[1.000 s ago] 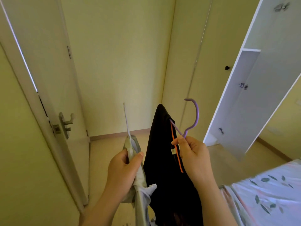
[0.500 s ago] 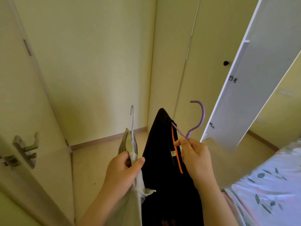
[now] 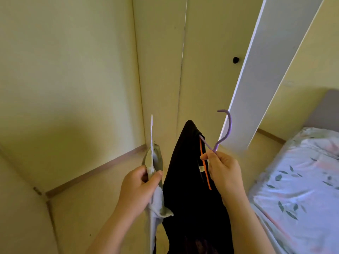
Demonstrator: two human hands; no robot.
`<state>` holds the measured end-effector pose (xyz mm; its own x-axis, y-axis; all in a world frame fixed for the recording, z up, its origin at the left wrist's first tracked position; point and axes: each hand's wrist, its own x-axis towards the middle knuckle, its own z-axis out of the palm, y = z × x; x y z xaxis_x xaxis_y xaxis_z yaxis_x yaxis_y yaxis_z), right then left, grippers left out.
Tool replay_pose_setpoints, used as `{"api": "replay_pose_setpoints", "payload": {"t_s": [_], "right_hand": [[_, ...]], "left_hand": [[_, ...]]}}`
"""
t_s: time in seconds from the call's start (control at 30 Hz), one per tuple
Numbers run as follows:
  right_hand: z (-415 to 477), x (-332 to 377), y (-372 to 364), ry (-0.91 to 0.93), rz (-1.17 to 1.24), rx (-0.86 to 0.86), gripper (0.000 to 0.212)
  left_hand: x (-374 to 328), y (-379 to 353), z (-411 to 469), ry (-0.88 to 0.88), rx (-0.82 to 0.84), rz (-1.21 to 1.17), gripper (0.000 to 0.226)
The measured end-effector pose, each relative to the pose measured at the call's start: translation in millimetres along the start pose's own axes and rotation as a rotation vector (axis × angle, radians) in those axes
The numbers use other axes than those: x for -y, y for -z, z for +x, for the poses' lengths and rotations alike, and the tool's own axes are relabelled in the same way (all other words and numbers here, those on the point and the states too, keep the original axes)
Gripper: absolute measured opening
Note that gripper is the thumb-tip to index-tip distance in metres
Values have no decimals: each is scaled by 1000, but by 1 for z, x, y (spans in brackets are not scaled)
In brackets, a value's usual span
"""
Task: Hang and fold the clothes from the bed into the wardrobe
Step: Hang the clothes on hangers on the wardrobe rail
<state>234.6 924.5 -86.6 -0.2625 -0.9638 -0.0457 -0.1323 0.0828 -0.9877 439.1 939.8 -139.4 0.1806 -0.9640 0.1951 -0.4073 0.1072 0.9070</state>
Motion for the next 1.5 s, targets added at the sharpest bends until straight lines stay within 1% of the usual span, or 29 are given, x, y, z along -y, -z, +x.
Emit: {"api": "replay_pose_setpoints", "payload": {"t_s": [0.17,0.27,0.4,0.53,0.57,0.63,0.77,0.93,1.03,1.13,1.3,1.4,1.5], "right_hand": [[26,3,-13,-24,27,-167,26],[35,5,-13,-52,74,-312,24],[33,3,-6,-82,100,-466,25],[40,0,18,-122,62,-614,22],[44,-2,26,-131,49,-643,22],[54,-6,40,-151,42,-699,22],[74,-12,70,-171,91,-766,24],[87,-18,101,-219,107,-829,23],[96,-17,116,-237,108,-863,23],[112,-15,129,-238,114,-874,23],[154,-15,140,-237,138,-894,24],[185,-9,147,-221,147,-931,23],[216,1,157,-210,109,-968,23]], "left_hand": [[1,-6,64,-78,204,-71,39],[-1,-17,93,-114,320,-108,44],[3,-43,116,-141,485,-124,47],[-8,-79,127,-143,642,-179,56],[-12,-90,130,-161,666,-181,54],[-22,-112,138,-192,694,-167,45],[-43,-155,153,-243,719,-140,38],[-52,-199,163,-246,788,-135,44],[-53,-224,167,-253,837,-115,37],[-59,-249,181,-278,834,-108,43],[-69,-290,218,-329,861,-154,46],[-79,-315,245,-355,912,-190,43],[-94,-340,272,-378,943,-209,41]]}}
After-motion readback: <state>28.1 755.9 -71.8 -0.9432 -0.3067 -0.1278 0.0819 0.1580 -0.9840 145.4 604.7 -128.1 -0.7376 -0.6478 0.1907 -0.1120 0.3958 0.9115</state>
